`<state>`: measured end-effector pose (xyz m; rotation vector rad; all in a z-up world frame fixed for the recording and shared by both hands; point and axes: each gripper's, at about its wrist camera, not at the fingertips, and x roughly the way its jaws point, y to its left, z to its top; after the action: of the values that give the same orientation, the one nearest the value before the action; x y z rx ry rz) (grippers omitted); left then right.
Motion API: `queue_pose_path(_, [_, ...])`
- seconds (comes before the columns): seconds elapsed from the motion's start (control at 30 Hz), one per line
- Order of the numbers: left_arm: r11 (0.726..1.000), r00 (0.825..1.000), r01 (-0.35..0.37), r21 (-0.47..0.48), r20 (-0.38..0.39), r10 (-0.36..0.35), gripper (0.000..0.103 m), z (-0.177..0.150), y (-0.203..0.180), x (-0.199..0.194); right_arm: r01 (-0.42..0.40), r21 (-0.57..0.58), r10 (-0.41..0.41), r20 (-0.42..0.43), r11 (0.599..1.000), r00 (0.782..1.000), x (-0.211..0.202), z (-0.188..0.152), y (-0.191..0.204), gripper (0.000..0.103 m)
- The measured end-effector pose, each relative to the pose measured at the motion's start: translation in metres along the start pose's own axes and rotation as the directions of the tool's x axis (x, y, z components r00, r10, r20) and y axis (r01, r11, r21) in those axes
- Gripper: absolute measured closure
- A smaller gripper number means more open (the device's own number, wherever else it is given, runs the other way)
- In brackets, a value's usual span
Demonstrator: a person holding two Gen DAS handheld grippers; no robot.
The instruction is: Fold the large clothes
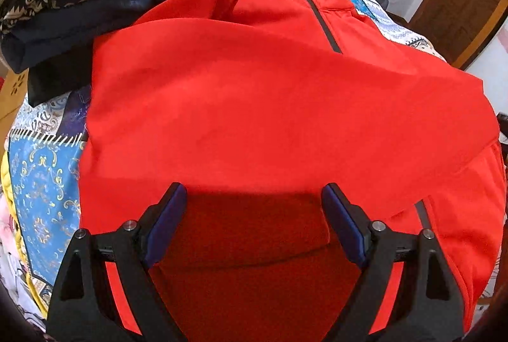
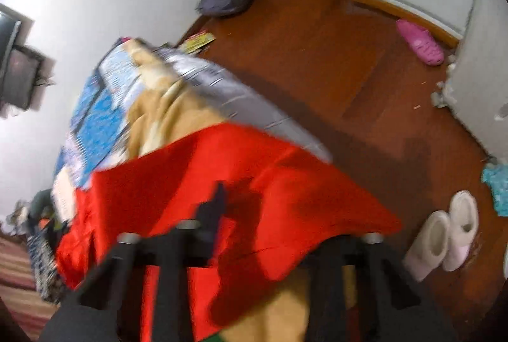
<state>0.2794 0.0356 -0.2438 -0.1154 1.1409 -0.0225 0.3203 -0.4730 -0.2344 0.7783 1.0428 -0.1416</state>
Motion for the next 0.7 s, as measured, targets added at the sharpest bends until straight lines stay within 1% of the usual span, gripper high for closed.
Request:
queue_pose_path(0.07, [1.000,1.000,0.000,-0.001,0.004,0.000,0.016,0.000,0.001,0.000,-0.034,0.021,0.034,0.030,0.999,0.999,-0.009,0.003,-0.002,0.095])
queue_pose_path(0.1, [1.000,1.000,-0.004,0.001,0.008,0.004,0.016,-0.001,0.000,0.000,-0.047,0.018,0.046,0.061,0.999,0.997,-0.019,0.002,0.000,0.095])
queue_pose_path(0.17, [1.000,1.000,-0.010,0.006,0.010,0.010,0.016,-0.003,0.000,-0.002,-0.030,-0.034,0.034,0.112,0.999,0.993,-0.037,0.001,0.013,0.096])
queue_pose_path(0.23, [1.000,1.000,-0.010,0.010,0.013,0.010,0.016,-0.004,0.001,-0.003,0.001,-0.139,0.023,0.168,0.990,0.986,-0.064,-0.004,0.037,0.096])
queue_pose_path(0.3, [1.000,1.000,-0.005,0.021,0.010,0.005,0.016,-0.005,0.001,-0.006,0.018,-0.226,0.031,0.214,0.974,0.976,-0.086,-0.009,0.058,0.096])
queue_pose_path(0.37, [1.000,1.000,-0.001,0.027,0.013,0.000,0.016,-0.007,0.002,-0.011,0.029,-0.326,0.061,0.263,0.945,0.963,-0.114,-0.017,0.087,0.096])
queue_pose_path(0.43, [0.999,1.000,-0.008,0.039,0.030,0.007,0.016,-0.011,0.004,-0.020,0.018,-0.394,0.104,0.286,0.919,0.952,-0.132,-0.023,0.111,0.096])
queue_pose_path(0.5, [0.999,0.998,-0.019,0.045,0.053,0.016,0.016,-0.014,0.005,-0.029,-0.011,-0.452,0.159,0.291,0.892,0.943,-0.147,-0.031,0.138,0.096])
queue_pose_path(0.57, [0.999,0.996,-0.035,0.039,0.085,0.032,0.016,-0.018,0.009,-0.043,-0.046,-0.495,0.206,0.274,0.867,0.939,-0.153,-0.040,0.160,0.096])
queue_pose_path(0.63, [0.998,0.991,-0.057,0.037,0.122,0.052,0.016,-0.021,0.012,-0.056,-0.094,-0.540,0.260,0.241,0.836,0.935,-0.156,-0.056,0.182,0.096])
queue_pose_path(0.7, [0.995,0.981,-0.089,0.039,0.178,0.081,0.016,-0.024,0.016,-0.075,-0.143,-0.574,0.304,0.195,0.806,0.933,-0.152,-0.073,0.198,0.095])
